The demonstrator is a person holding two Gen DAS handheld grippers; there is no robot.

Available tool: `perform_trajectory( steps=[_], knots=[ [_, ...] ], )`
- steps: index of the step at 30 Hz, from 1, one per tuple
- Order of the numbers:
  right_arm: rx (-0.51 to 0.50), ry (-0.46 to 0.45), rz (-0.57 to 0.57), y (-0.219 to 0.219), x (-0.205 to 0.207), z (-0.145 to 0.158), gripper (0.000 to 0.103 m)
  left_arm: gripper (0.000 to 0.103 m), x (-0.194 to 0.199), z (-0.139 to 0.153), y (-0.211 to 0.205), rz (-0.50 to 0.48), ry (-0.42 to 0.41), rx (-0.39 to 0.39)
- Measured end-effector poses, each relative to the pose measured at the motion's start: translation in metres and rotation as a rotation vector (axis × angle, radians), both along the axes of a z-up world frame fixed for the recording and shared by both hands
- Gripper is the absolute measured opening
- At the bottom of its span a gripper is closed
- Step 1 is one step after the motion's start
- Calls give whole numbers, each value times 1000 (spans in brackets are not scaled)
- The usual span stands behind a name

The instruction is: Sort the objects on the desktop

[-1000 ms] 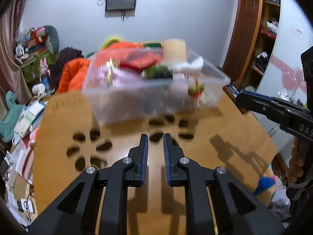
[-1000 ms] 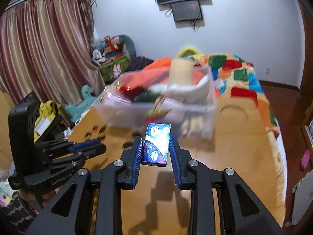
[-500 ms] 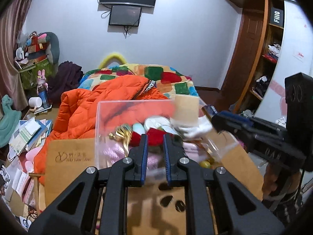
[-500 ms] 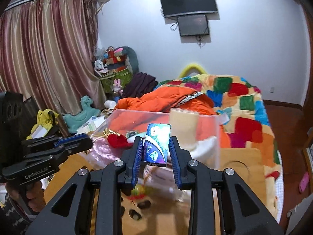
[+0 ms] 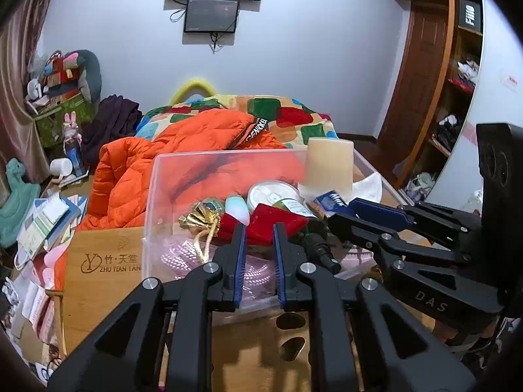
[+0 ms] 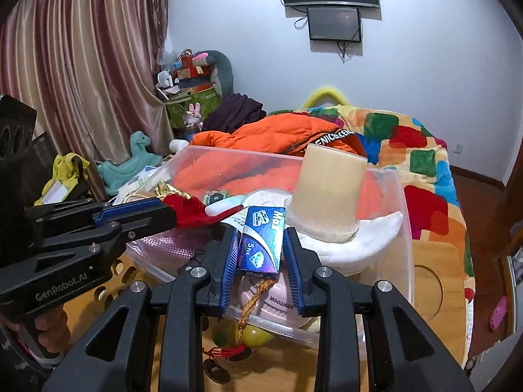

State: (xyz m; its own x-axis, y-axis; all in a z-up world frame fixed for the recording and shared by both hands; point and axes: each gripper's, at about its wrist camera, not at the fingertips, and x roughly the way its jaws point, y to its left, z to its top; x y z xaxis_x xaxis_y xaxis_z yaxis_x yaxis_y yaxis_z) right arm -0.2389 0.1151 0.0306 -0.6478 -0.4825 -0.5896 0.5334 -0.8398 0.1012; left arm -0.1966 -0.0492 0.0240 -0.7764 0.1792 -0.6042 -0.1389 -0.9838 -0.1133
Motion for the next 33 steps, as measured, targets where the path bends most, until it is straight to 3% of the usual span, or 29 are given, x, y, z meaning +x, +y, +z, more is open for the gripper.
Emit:
perform_trajectory(
  steps=[2,5,9,13,17,19,25,29,33],
  knots=[
    [5,7,-12,0,1,0,26,20,1,1,3,-4,3,-16],
    [28,19,-11,-2,4,-1,38,44,8,5,7,-6,27,-26],
    [28,50,-41,4,14,4,49,53,17,12,9,3,62,-48],
    [8,83,-95,16,21,14,68,60,24,18,9,17,76,-59],
    [1,117,-146,30,33,23,75,81,36,24,8,30,92,-59],
    [9,121,-166,35,39,27,85,93,42,26,7,41,92,-63],
    [0,119,-164,51,69,36,88,96,64,33,4,59,99,-49],
    [-43,114,-193,65,96,36,103,97,82,32,1,84,102,-38],
    [-54,112,-202,72,114,35,103,97,99,32,-1,107,101,-16]
  ],
)
